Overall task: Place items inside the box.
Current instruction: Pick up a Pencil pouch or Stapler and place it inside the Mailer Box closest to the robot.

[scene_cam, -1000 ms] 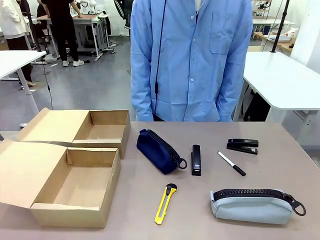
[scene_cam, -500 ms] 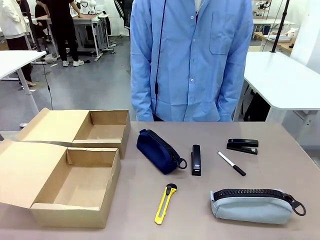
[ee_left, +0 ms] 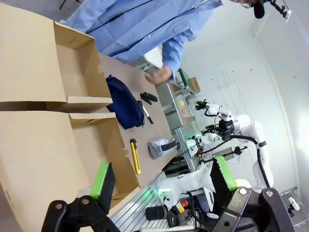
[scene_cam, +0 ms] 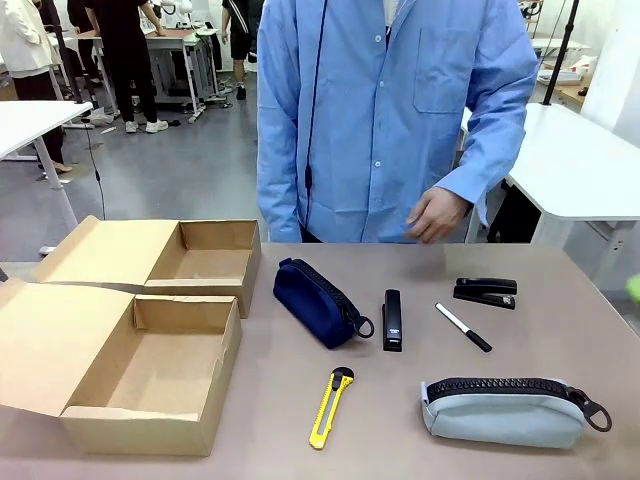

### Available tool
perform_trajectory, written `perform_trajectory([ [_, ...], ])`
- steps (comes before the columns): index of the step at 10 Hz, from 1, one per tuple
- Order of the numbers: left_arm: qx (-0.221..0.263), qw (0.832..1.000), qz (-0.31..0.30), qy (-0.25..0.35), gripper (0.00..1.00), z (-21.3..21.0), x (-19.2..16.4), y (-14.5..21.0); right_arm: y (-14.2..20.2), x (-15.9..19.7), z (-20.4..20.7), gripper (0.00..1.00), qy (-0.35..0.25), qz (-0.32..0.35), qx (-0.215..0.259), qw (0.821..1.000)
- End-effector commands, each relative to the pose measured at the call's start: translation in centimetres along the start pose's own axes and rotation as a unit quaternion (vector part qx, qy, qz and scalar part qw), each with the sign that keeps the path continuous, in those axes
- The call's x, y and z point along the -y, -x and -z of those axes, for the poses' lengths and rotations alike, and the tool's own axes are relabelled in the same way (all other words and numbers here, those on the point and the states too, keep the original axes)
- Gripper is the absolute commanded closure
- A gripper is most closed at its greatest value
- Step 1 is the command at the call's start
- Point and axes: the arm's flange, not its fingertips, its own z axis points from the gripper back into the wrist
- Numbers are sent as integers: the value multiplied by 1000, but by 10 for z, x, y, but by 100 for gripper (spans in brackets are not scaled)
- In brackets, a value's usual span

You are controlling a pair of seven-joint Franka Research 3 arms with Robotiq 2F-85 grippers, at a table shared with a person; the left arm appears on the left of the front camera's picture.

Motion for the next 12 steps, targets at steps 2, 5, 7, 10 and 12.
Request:
perform_trajectory([
  [2,8,1000,13,12,0,-1,1,-2,16,22,-30,0,86,-111,38,989],
  [5,8,1000,13,12,0,-1,1,-2,72,105,-95,0,-31,12,248,968],
  [7,8,1000,13,12,0,-1,1,-2,96,123,-85,0,-50,5,259,965],
  [10,8,1000,13,12,0,-1,1,-2,63,103,-54,0,-23,16,223,975],
  [12,8,1000,13,12,0,-1,1,-2,13,62,-15,0,17,-70,137,988],
])
